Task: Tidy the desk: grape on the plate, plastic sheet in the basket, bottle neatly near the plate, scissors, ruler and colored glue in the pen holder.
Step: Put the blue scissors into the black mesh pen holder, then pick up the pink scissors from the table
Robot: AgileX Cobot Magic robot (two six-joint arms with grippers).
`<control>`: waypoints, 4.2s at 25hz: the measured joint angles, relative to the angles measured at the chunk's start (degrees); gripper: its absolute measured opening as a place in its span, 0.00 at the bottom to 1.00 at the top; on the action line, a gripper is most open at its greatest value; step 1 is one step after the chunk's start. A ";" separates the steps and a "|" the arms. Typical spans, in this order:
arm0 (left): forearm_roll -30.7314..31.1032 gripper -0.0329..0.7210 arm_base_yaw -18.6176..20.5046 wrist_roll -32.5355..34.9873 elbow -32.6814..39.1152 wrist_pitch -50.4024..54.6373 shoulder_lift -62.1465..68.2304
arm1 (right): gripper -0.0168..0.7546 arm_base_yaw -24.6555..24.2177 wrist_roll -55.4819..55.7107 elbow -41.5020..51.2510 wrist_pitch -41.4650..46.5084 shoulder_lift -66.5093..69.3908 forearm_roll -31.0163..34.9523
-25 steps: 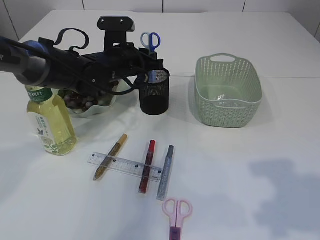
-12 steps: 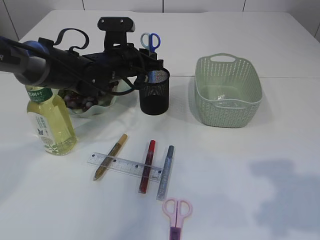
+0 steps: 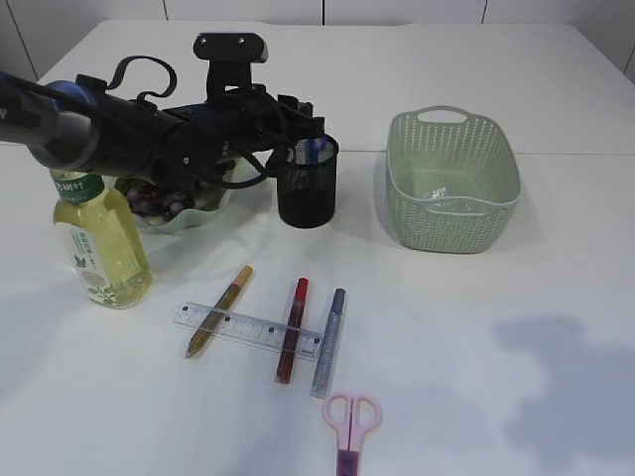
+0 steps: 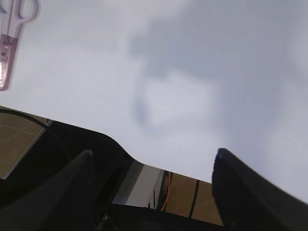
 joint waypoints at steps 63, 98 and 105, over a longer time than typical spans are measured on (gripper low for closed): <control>-8.78 0.36 -14.36 0.76 0.00 92.33 -35.56 | 0.78 0.00 10.61 -0.58 1.13 -0.13 2.28; -8.78 0.36 -14.58 5.19 0.00 93.21 -48.61 | 0.77 30.00 41.40 -5.50 -16.08 22.09 2.59; -8.78 0.36 -14.58 6.26 0.00 93.44 -50.92 | 0.77 35.89 45.43 -15.03 -16.40 33.93 1.94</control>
